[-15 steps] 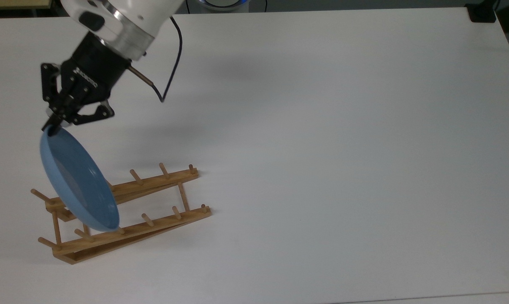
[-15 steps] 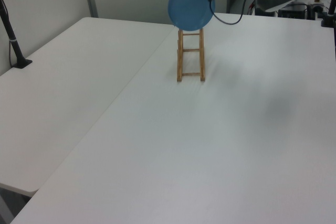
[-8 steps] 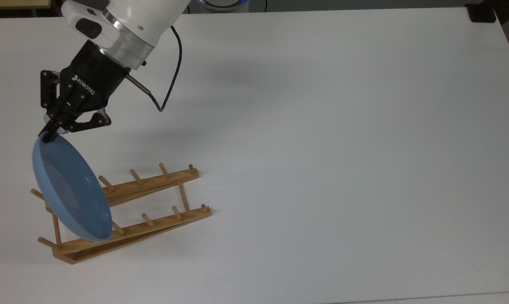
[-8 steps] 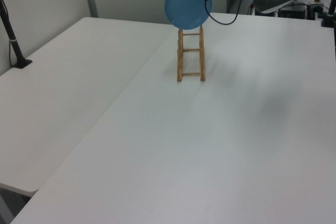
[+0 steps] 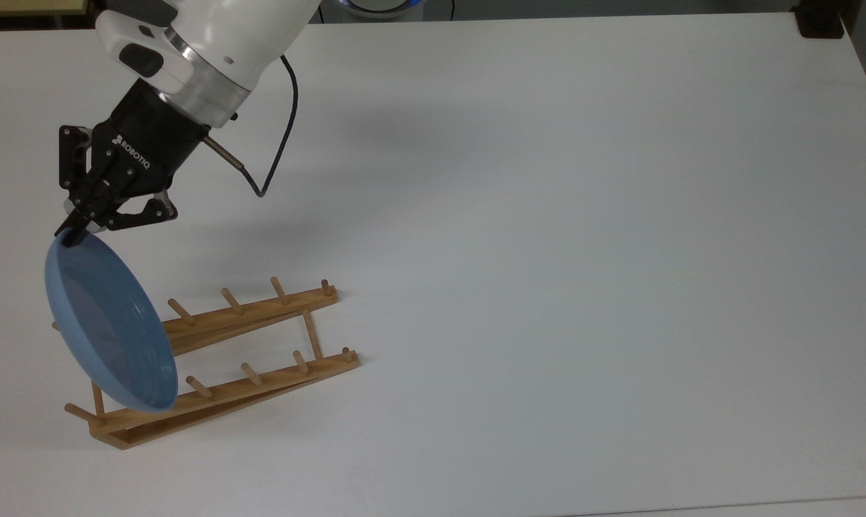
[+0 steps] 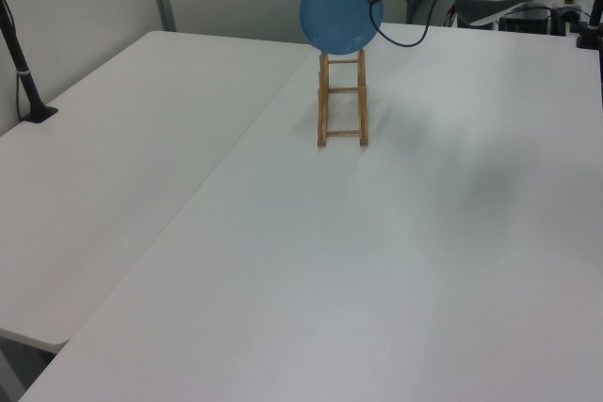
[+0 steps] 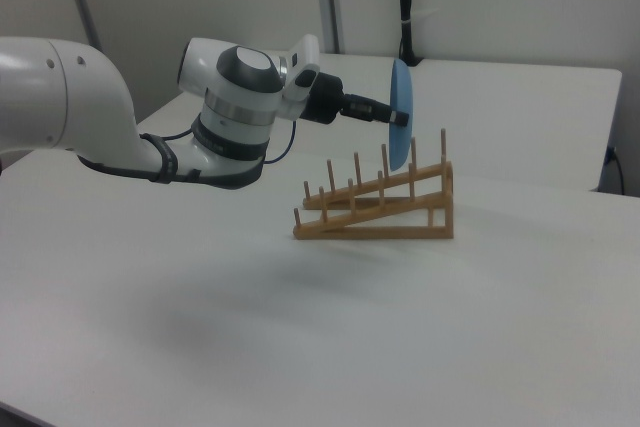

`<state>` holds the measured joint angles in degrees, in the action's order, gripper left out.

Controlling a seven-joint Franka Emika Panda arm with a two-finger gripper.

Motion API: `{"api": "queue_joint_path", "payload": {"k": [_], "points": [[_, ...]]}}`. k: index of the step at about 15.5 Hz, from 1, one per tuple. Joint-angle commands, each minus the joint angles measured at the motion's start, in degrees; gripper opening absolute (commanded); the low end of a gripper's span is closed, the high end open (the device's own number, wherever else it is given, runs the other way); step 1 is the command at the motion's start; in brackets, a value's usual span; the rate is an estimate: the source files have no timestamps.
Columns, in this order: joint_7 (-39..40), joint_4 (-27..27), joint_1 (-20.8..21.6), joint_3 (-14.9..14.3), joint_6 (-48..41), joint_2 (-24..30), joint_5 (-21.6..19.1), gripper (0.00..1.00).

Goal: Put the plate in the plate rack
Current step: 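Open the gripper to release the plate rim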

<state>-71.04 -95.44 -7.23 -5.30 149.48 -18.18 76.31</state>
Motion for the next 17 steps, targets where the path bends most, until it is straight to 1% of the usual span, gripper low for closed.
{"api": "queue_joint_path", "payload": {"k": [1, 7, 9, 10, 11, 15, 17], "points": [[-1.9, 0.9, 1.0, -0.9, -1.2, -0.7, 2.1, 0.00], [-1.9, 0.8, 1.2, -0.9, -1.3, -2.5, 3.8, 0.00], [-2.2, 0.9, 1.1, -0.8, -1.2, -2.7, 3.6, 0.40], [-2.6, 1.0, 1.1, -0.8, -1.2, -2.7, 3.5, 0.65], [-3.0, 1.0, 1.2, -0.8, -1.3, -2.6, 3.6, 1.00], [-3.1, 1.3, 1.4, -0.8, -1.3, -2.4, 3.4, 1.00], [-3.2, 2.3, 1.3, -0.7, -1.3, -1.8, 2.6, 1.00]]}}
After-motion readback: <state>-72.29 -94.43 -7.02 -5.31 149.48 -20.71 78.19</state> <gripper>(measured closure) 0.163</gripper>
